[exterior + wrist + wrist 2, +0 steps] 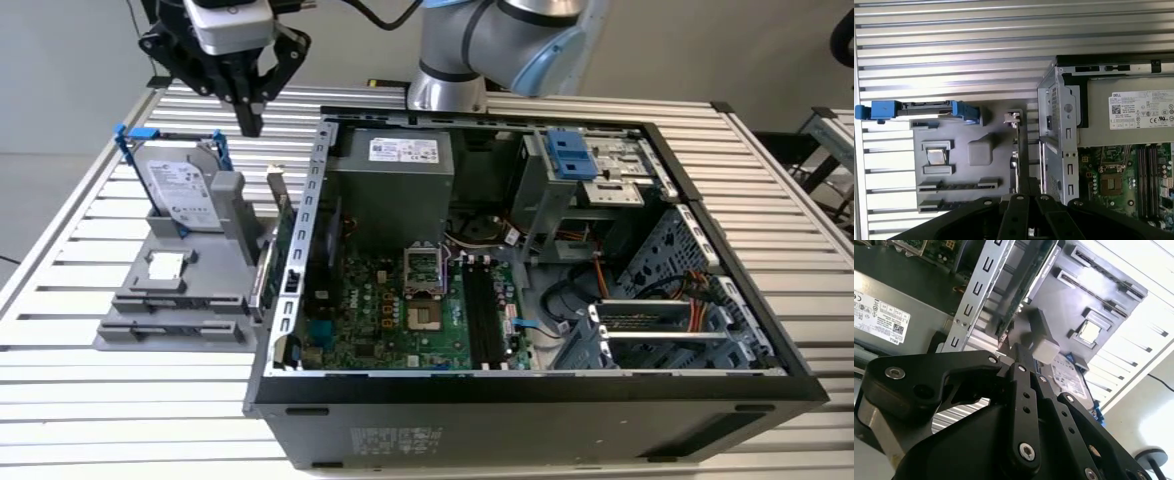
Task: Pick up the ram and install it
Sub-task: 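Reach for the ram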
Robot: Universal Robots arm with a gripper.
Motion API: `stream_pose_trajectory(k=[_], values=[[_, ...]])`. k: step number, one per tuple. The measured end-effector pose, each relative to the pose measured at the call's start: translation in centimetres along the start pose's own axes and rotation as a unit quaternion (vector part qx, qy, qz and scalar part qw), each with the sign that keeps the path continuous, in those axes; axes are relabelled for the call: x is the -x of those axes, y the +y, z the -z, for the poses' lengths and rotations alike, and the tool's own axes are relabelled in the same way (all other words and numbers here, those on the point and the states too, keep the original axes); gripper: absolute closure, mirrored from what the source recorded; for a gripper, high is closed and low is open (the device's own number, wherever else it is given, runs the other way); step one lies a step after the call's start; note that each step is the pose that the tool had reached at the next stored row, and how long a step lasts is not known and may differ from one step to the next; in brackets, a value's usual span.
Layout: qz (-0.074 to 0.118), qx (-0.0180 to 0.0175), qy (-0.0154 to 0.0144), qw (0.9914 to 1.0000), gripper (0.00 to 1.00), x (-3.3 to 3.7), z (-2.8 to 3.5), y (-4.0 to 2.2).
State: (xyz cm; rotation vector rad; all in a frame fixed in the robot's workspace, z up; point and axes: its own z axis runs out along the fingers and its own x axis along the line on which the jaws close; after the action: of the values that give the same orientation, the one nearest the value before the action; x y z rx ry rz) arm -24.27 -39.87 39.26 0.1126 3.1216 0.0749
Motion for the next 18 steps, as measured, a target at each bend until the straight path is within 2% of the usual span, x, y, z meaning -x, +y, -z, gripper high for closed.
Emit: stream_pose_trajectory(k=[18], values=[[0.0,-0.0003,0.0034,0.99999,1.0,-3.27,0.06,-0.1]])
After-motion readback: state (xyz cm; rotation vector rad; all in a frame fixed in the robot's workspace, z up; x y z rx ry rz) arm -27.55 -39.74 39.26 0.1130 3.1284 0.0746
